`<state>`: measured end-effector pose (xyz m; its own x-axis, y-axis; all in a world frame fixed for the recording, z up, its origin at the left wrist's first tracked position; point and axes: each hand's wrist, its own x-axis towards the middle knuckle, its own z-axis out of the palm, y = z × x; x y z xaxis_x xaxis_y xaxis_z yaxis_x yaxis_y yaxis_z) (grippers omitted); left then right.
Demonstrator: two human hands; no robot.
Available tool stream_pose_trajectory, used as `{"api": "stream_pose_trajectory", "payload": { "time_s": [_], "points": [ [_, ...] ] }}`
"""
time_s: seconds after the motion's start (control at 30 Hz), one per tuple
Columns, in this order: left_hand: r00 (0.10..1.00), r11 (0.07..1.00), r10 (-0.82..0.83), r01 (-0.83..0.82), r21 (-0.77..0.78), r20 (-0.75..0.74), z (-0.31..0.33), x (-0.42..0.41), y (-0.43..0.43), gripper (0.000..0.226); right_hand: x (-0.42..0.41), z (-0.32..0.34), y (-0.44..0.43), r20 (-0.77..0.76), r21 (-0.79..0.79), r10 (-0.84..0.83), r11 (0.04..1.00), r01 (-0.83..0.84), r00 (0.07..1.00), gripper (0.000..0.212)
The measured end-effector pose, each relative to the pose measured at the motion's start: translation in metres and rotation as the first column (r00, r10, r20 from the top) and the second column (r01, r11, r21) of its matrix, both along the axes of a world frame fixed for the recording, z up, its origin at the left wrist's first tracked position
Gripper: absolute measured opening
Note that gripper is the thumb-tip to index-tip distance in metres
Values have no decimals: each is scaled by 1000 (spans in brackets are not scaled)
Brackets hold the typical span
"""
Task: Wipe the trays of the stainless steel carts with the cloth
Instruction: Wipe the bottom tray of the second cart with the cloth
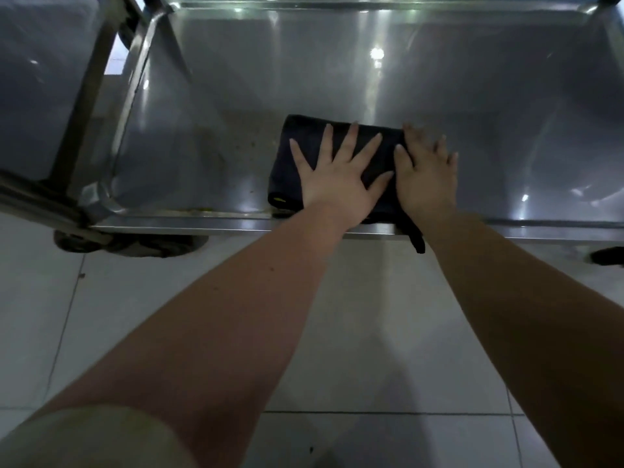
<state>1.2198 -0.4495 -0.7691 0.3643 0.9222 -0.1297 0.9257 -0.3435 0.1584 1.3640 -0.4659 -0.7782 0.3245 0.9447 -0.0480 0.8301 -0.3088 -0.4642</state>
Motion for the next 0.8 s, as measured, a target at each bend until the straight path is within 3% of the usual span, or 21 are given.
{"api": "stream_pose_trajectory", "payload": {
  "time_s": [0.17,0.3,0.4,0.63,0.8],
  "points": [
    [989,992,119,-115,52,-82,-1,-103,32,69,-7,0,-3,249,-203,133,976,-83,959,59],
    [963,969,247,-245,36,-111,0,-185,54,64,-14,-3,-2,357,-231,155,970,-74,921,67],
    [958,966,259,-257,25,-122,-3,-167,55,61,-17,-5,-3,400,-248,150,967,-51,904,69],
    [994,997,79,-79,-4,-71,-3,-17,46,62,-13,-8,-7,380,-214,132,976,-52,915,58],
    [996,997,72,-70,43,-48,-1,-65,64,65,-14,-5,-3,342,-241,146,968,-63,928,61]
  ]
}}
